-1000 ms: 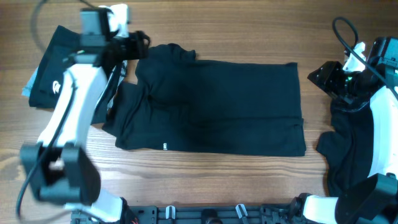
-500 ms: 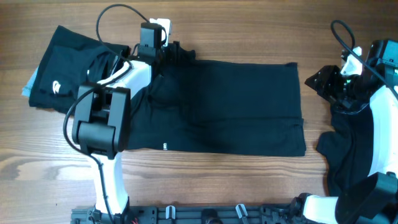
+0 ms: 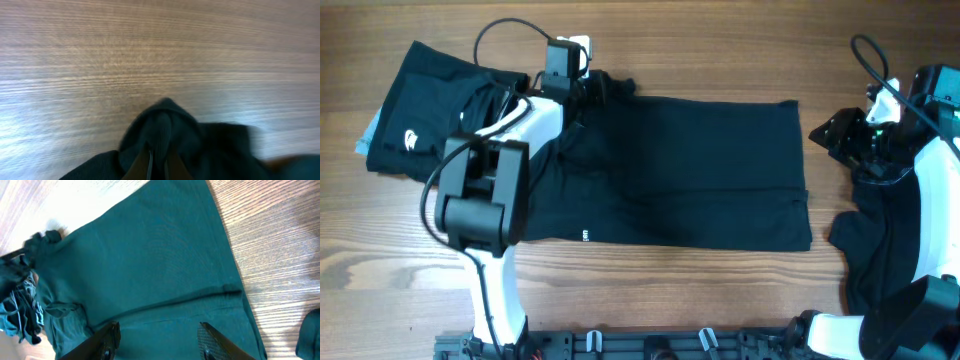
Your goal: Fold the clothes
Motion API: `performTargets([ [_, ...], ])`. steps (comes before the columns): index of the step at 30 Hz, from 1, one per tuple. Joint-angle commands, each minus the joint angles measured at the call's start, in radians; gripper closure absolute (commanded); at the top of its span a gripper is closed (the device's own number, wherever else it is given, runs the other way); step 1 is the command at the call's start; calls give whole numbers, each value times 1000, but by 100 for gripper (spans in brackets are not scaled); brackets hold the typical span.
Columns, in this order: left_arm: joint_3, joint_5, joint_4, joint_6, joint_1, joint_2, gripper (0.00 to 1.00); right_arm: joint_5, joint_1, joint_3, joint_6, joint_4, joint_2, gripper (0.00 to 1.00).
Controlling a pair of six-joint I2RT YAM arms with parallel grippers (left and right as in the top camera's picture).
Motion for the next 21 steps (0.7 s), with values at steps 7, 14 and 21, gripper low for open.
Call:
performTargets([
  [7,23,6,-511,-30,-8,-192,86,3,3,8,-35,6,13,46],
  [14,34,-29,-493,26,9,-251,43,2,3,8,-34,29,13,45],
  [21,34,-28,-454,29,29,-185,39,3,3,8,-34,32,13,45],
])
